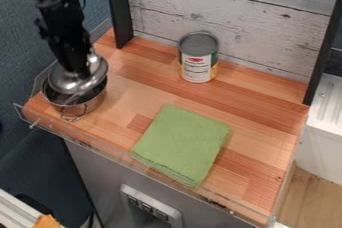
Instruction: Put the lid on the silver pot
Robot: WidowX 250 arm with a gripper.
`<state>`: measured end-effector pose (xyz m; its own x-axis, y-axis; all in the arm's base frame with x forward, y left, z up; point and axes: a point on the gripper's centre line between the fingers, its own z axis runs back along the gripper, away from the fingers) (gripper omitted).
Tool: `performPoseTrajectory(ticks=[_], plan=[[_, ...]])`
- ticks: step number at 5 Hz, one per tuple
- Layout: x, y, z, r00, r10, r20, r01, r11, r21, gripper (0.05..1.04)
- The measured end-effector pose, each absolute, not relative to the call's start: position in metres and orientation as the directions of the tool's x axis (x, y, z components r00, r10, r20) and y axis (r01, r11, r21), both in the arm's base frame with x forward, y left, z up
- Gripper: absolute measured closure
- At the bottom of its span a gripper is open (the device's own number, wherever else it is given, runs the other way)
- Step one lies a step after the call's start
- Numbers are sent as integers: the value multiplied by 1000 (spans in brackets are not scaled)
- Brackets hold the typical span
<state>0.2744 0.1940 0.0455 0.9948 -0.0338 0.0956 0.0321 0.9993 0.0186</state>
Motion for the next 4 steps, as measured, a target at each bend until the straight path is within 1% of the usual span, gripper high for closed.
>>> performPoseTrajectory(ticks=[1, 4], plan=[[267, 191, 37, 995, -63, 71, 61, 998, 27, 804], [269, 202, 42, 995, -43, 86, 36, 996, 79, 804]])
